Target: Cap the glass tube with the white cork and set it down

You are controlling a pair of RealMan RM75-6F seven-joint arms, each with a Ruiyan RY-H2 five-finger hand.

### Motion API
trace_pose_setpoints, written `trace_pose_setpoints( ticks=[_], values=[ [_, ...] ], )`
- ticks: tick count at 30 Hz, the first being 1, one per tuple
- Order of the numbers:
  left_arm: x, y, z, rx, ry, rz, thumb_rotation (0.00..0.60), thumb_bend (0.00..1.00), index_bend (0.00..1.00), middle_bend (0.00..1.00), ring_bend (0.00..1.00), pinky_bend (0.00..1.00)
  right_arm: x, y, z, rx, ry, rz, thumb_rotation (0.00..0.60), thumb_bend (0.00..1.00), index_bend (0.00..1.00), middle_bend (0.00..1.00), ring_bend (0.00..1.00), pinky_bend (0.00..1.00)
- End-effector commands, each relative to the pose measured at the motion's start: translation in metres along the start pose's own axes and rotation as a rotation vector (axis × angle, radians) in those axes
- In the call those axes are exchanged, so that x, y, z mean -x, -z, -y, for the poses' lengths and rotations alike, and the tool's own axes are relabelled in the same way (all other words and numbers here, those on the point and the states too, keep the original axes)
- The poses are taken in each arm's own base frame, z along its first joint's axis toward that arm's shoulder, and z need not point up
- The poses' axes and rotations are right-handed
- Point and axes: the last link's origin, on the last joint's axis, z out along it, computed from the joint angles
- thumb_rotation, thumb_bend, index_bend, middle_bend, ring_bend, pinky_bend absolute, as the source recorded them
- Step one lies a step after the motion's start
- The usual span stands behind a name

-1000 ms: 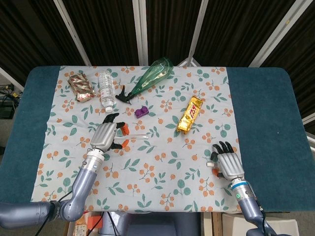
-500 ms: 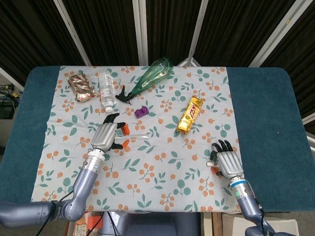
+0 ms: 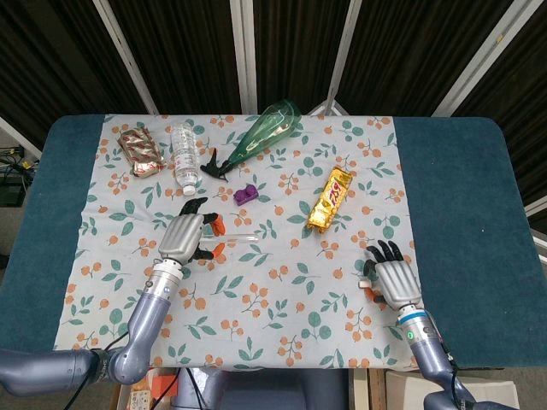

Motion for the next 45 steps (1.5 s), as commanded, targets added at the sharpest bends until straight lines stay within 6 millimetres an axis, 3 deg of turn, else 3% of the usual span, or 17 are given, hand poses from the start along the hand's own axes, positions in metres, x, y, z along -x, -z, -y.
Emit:
trace_pose_setpoints(
  ticks=[1,9,19,26,31,37,45],
  values=[
    [0.0,0.0,0.0,-0.001,-0.002,0.001,0.6,0.53,0.65,0.51,0.08,0.0,0.001,0.0,0.0,0.003,0.003,0.006,0.6,0.32,0.53,0.19,0.04,0.0],
    [0.0,0.0,0.001,-0.002,-0.003,0.0,0.6,0.53,0.65,0.51,0.08,0.0,0.002,-0.001,-0.001,0.006,0.01,0.011,0.6,0.33,0.55,0.2,0.04,0.0],
    [-0.001,0.001,-0.001,-0.002,-0.003,0.002,0.6,0.53,0.65,0.51,0.08,0.0,-0.001,0.0,0.001,-0.003,0.003,0.002,0.6,0.4,0.63,0.21,0.04,0.0],
    [0.001,0.0,-0.005,0.002,0.007,0.003,0.6,0.53,0.65,0.51,0.08,0.0,-0.014,0.0,0.001,-0.012,-0.008,-0.053,0.6,0.41,0.64,0.21,0.04,0.0],
    [0.008,-0.005,-0.012,-0.001,0.049,0.011,0.6,0.53,0.65,0.51,0.08,0.0,-0.039,-0.009,-0.003,-0.019,0.004,-0.198,0.6,0.4,0.64,0.21,0.04,0.0],
    [0.025,-0.022,-0.034,-0.014,0.169,0.039,0.6,0.53,0.65,0.51,0.08,0.0,-0.08,-0.028,-0.006,-0.026,0.02,-0.368,0.6,0.4,0.64,0.21,0.04,0.0],
    [0.042,-0.048,-0.068,-0.021,0.179,0.068,0.6,0.53,0.65,0.51,0.08,0.0,-0.122,-0.049,0.002,-0.097,0.122,-0.516,0.6,0.4,0.64,0.21,0.04,0.0]
  ],
)
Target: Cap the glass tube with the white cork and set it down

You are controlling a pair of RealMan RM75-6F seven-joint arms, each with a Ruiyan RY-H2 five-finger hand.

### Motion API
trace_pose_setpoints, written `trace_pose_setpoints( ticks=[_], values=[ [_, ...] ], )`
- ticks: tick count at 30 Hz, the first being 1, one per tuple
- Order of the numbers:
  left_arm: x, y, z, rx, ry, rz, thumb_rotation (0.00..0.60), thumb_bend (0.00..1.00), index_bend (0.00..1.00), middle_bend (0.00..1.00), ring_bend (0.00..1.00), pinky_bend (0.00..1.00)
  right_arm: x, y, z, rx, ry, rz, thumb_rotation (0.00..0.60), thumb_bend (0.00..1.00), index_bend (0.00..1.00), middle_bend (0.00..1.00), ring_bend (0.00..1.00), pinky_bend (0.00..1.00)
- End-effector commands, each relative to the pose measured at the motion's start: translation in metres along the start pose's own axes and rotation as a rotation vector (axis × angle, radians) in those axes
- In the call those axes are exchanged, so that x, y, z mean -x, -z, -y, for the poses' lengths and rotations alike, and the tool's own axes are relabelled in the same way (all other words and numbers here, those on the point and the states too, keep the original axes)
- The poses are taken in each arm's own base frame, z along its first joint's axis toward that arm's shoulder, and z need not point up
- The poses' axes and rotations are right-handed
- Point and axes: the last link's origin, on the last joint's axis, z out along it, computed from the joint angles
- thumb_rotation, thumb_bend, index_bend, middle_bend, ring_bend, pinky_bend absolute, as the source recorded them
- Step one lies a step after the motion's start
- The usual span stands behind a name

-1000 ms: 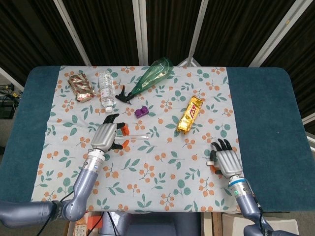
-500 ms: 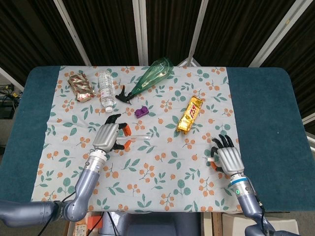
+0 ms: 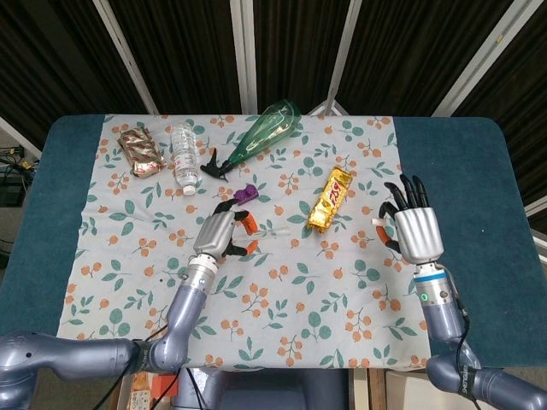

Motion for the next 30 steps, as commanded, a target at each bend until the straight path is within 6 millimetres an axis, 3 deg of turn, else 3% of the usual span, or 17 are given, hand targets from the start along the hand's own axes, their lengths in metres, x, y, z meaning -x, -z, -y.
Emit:
trace_pose_setpoints(
  ticks=[1,7,13,22,30],
  values=[
    [0.01,-0.013,-0.018,-0.014,0.014,0.016,0.6,0.53,0.65,0.51,0.08,0.0,-0.01,-0.013,0.004,-0.056,0.052,-0.055,0.6,0.4,0.64,0.21,0.04,0.0],
    [0.016,-0.025,-0.037,-0.023,0.006,0.031,0.6,0.53,0.65,0.51,0.08,0.0,-0.019,-0.028,0.017,-0.185,0.133,-0.127,0.6,0.41,0.64,0.21,0.04,0.0],
    [0.014,-0.029,-0.043,-0.041,0.004,0.039,0.6,0.53,0.65,0.51,0.08,0.0,-0.015,-0.033,0.025,-0.242,0.174,-0.147,0.6,0.41,0.64,0.21,0.04,0.0],
    [0.005,-0.029,-0.047,-0.034,0.096,-0.001,0.6,0.53,0.65,0.51,0.08,0.0,-0.009,-0.036,0.036,-0.262,0.184,-0.159,0.6,0.4,0.64,0.21,0.04,0.0],
    [0.008,-0.027,-0.035,-0.001,0.17,-0.046,0.6,0.54,0.65,0.51,0.08,0.0,-0.011,-0.039,0.039,-0.27,0.201,-0.173,0.6,0.4,0.64,0.21,0.04,0.0]
  ],
)
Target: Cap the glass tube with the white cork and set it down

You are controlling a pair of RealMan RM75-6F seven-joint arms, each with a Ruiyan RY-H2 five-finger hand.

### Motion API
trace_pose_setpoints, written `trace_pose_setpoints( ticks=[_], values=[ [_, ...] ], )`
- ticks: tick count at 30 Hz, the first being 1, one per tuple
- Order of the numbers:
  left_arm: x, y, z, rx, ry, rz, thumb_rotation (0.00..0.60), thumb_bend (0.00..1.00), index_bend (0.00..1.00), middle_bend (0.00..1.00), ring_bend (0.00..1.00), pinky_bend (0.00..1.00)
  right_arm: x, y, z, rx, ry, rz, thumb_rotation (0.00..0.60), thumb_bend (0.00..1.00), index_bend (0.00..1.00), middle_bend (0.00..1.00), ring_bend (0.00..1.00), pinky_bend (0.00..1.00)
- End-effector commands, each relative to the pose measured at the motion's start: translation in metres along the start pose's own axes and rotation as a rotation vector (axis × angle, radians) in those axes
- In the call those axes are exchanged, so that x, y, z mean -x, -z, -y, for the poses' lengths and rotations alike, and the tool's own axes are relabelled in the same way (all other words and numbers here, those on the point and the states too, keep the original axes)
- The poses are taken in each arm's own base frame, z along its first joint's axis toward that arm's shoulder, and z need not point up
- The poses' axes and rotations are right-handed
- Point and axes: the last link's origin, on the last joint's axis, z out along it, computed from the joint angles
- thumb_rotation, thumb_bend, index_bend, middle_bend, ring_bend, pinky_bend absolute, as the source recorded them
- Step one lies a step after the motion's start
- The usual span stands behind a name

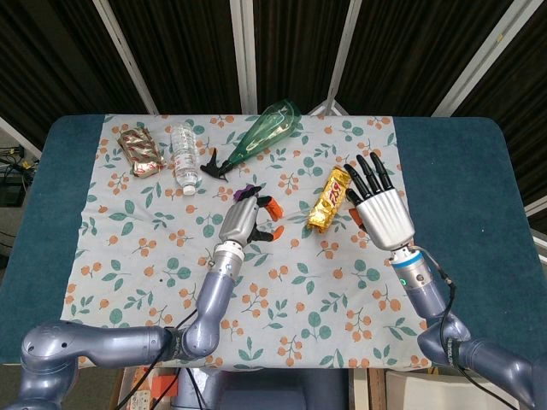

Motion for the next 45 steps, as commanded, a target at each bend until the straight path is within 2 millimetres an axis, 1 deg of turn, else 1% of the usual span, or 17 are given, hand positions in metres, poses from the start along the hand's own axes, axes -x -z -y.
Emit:
trace_pose_setpoints(
  ticks=[1,11,17,24,30,36,45],
  values=[
    [0.003,0.002,0.009,-0.006,0.021,-0.005,0.6,0.54,0.65,0.51,0.08,0.0,0.0,-0.001,0.001,-0.005,0.007,-0.002,0.6,0.41,0.64,0.21,0.04,0.0],
    [0.001,-0.002,0.009,-0.018,0.032,-0.002,0.6,0.54,0.65,0.51,0.08,0.0,0.001,-0.009,0.008,-0.054,0.046,-0.01,0.6,0.41,0.64,0.21,0.04,0.0],
    [-0.002,-0.005,0.01,-0.046,0.031,0.007,0.6,0.54,0.65,0.51,0.08,0.0,0.003,-0.019,0.019,-0.097,0.072,-0.024,0.6,0.4,0.64,0.21,0.04,0.0],
    [-0.001,-0.007,0.012,-0.09,0.044,0.029,0.6,0.54,0.65,0.51,0.08,0.0,0.009,-0.031,0.03,-0.106,0.087,-0.025,0.6,0.41,0.64,0.21,0.04,0.0],
    [-0.002,-0.009,0.012,-0.105,0.038,0.035,0.6,0.54,0.65,0.51,0.08,0.0,0.013,-0.038,0.035,-0.104,0.091,-0.026,0.6,0.41,0.64,0.21,0.04,0.0],
    [0.0,-0.009,0.012,-0.124,0.059,0.042,0.6,0.54,0.65,0.51,0.08,0.0,0.015,-0.039,0.04,-0.109,0.09,-0.028,0.6,0.41,0.64,0.21,0.04,0.0],
    [0.002,-0.007,0.008,-0.144,0.078,0.051,0.6,0.54,0.65,0.51,0.08,0.0,0.019,-0.035,0.042,-0.113,0.091,-0.018,0.6,0.41,0.64,0.21,0.04,0.0]
  ],
)
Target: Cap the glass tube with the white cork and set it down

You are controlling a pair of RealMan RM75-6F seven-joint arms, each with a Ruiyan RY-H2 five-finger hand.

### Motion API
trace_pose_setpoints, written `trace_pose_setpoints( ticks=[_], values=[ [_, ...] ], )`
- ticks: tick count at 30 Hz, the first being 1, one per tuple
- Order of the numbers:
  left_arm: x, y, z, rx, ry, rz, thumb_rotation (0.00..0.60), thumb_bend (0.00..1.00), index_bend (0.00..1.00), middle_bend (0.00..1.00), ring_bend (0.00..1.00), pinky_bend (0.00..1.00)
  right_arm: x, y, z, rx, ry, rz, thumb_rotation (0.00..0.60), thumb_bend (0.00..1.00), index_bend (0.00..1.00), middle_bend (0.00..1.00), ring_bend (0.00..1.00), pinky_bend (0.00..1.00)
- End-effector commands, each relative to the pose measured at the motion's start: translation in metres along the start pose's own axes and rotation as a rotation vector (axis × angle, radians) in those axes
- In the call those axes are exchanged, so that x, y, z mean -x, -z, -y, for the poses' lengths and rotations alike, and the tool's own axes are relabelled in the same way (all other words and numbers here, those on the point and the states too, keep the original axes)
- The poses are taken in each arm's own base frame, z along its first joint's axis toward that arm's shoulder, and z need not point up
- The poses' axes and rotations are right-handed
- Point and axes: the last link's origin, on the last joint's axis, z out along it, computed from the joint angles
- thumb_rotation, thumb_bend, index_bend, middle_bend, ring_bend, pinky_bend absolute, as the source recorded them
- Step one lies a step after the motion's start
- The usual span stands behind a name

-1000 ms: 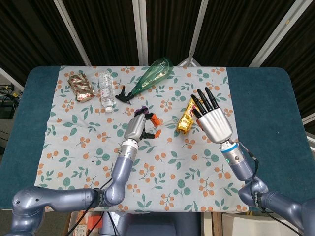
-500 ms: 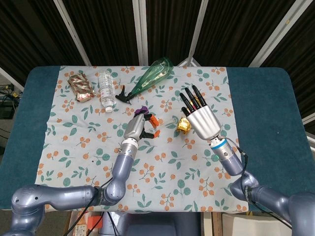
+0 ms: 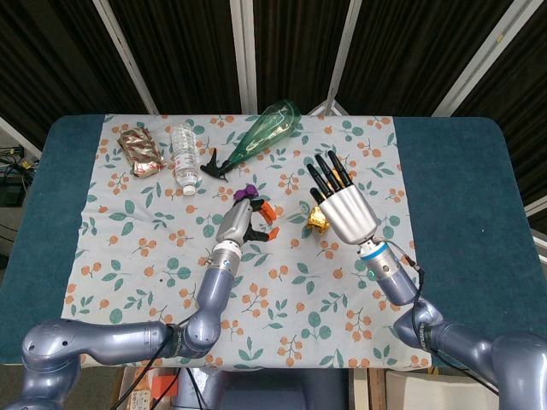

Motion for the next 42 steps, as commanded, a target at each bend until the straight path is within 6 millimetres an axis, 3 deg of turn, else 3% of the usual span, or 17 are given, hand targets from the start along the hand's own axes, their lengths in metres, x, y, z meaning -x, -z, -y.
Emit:
trace_pose_setpoints(
  ticks=[1,42],
  values=[
    [0.0006,0.0005,-0.0009,-0.003,0.003,0.002,0.6,0.54,0.65,0.51,0.08,0.0,0.0011,0.0012,0.0006,-0.001,-0.001,0.004,0.6,0.41,0.64,0.21,0.04,0.0],
    [0.0066,0.0032,-0.0035,-0.016,0.0,0.009,0.6,0.54,0.65,0.51,0.1,0.0,0.0014,0.005,0.0043,0.001,-0.026,0.007,0.6,0.41,0.64,0.21,0.04,0.0]
  ],
)
